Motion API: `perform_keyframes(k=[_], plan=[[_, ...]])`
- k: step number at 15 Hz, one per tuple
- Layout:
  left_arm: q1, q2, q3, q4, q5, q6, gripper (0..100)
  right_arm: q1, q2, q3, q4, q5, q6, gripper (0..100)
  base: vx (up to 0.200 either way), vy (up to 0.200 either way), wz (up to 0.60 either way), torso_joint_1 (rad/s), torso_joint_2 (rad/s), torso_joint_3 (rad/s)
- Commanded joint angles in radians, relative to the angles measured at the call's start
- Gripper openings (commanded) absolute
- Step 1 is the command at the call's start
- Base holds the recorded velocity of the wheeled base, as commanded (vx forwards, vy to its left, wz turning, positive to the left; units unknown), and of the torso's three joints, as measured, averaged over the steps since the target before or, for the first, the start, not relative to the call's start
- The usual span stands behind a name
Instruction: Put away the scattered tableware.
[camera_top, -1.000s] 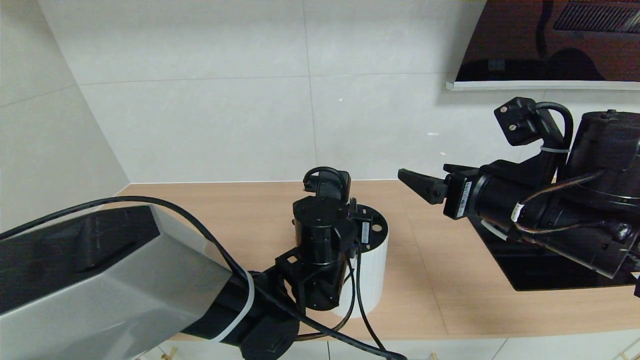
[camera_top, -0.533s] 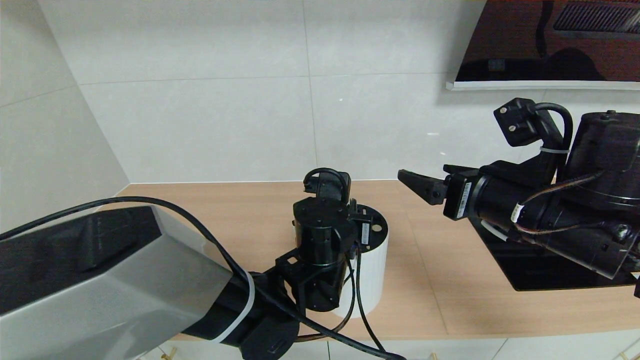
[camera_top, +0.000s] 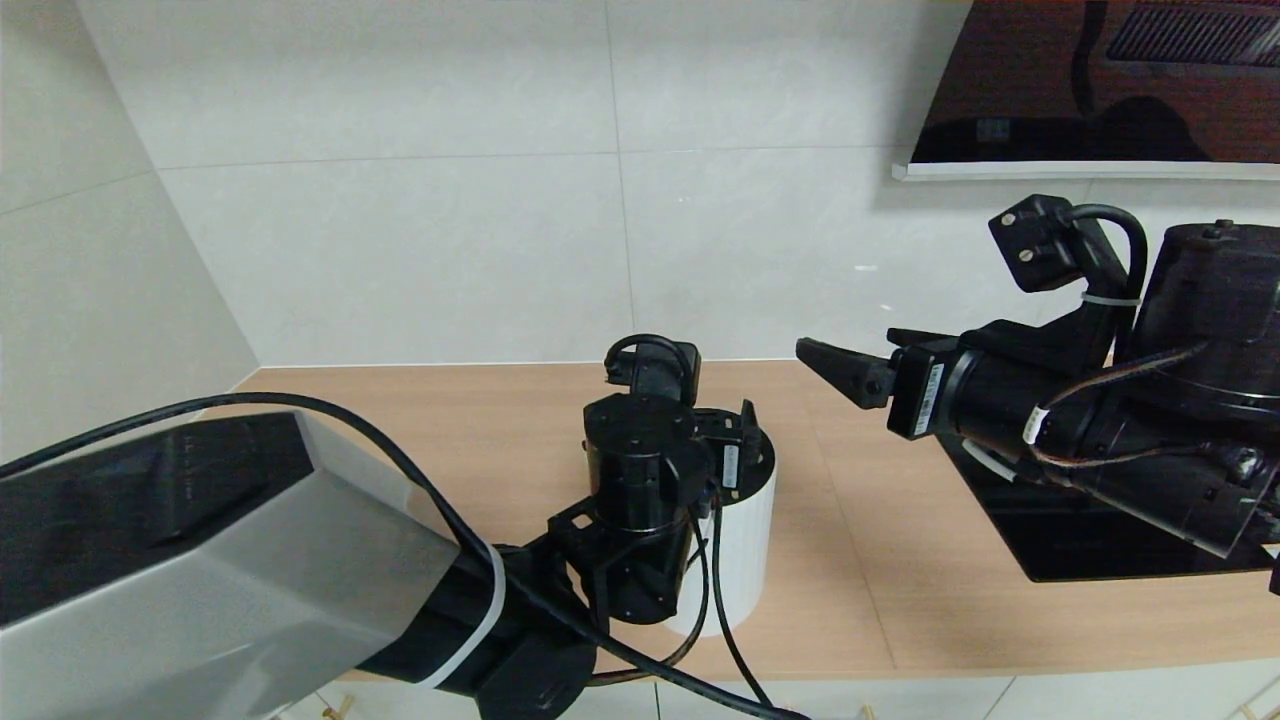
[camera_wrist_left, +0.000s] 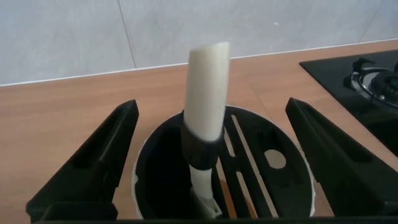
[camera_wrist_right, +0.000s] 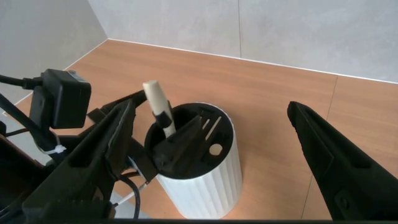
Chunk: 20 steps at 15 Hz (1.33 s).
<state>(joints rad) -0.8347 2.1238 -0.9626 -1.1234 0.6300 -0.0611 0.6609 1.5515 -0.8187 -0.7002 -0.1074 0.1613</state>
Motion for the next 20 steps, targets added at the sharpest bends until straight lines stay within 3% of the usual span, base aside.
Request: perform_keyframes(k=[1,6,11,13,16,20], plan=[[0.000,-0.007,0.002,-0.001,0.000,0.000,100,0.000,-0.001,0.000,-0.001,0.000,0.000,100,0.000,0.000,0.00,0.000,0.00,0.000],[0.003,-0.188,0.068,-0.016,-0.032,0.006,100,-0.001,-0.045,0.003,0.001,0.000,0.000,100,0.000,0.000,0.00,0.000,0.00,0.000],[0.042,-0.558,0.211,0.016,-0.204,0.006,100,-0.050,-0.160,0.036,-0.002,-0.047,-0.089,100,0.000,0.000,0.00,0.000,0.00,0.000],[0.115,-0.670,0.265,0.048,-0.263,0.007,100,-0.053,-0.248,0.066,0.001,-0.077,-0.089,100,0.000,0.000,0.00,0.000,0.00,0.000],[0.243,-0.861,0.366,0.166,-0.357,0.006,100,-0.139,-0.409,0.165,0.007,-0.083,-0.120,100,0.000,0.000,0.00,0.000,0.00,0.000],[0.335,-1.105,0.444,0.350,-0.357,0.004,100,-0.270,-0.608,0.296,0.008,-0.077,-0.131,100,0.000,0.000,0.00,0.000,0.00,0.000]])
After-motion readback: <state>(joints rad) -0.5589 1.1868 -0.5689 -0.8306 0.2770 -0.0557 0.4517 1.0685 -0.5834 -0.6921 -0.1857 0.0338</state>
